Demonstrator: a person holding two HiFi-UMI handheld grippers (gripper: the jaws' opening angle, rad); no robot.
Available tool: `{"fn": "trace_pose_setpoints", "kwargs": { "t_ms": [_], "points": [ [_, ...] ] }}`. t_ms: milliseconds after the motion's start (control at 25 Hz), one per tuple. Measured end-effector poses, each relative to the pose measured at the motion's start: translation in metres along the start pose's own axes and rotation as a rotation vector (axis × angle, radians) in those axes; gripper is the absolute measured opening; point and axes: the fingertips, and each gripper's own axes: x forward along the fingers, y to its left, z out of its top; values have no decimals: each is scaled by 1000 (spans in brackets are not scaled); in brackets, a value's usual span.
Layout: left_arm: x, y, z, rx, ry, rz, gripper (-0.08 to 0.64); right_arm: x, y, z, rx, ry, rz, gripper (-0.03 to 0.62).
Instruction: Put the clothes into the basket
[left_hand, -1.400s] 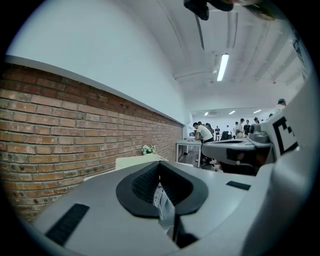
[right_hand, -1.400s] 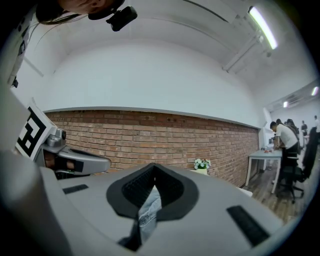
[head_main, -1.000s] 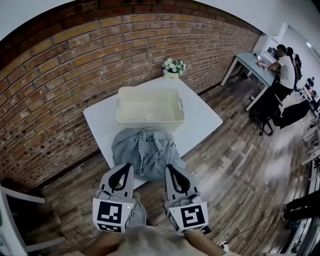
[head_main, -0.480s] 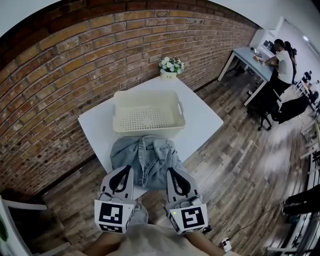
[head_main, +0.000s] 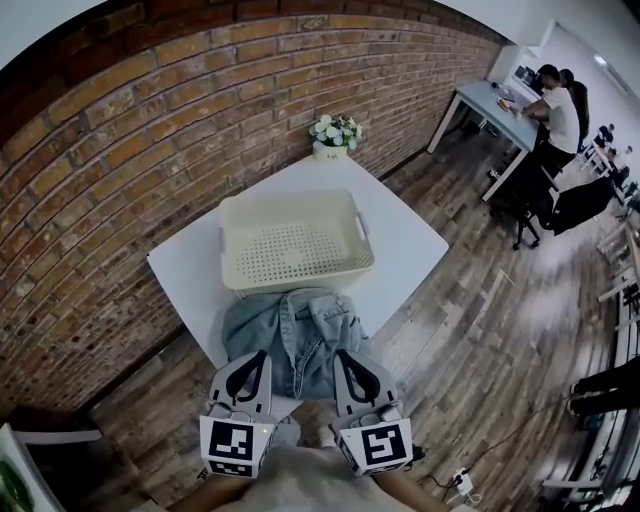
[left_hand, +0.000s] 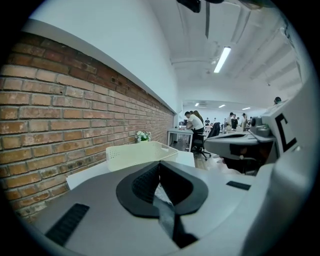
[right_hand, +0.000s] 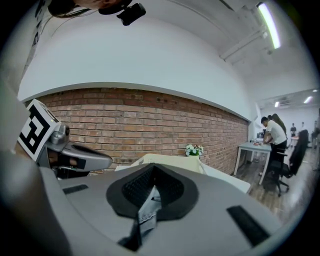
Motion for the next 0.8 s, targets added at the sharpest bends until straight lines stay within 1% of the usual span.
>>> {"fn": "trace_pose_setpoints", "kwargs": {
  "t_ms": [200,320,560,680,800],
  "points": [
    [13,5,-12,-2,26,-46,11,10,-2,-9,-5,31,-34,6],
    [17,9,-16,-5,29,-61,11,14,-1,-11,-7,35,-36,6],
    [25,17,-28,-26,42,-71,11,19,-2,-20,-11,52,-38,6],
    [28,20,-35,-45,55,-67,12,24,-2,-25,-11,60,-20,6],
    [32,23,-38,-42,60,-70,12,27,-5,-32,2,72,-18,6]
  ]
}}
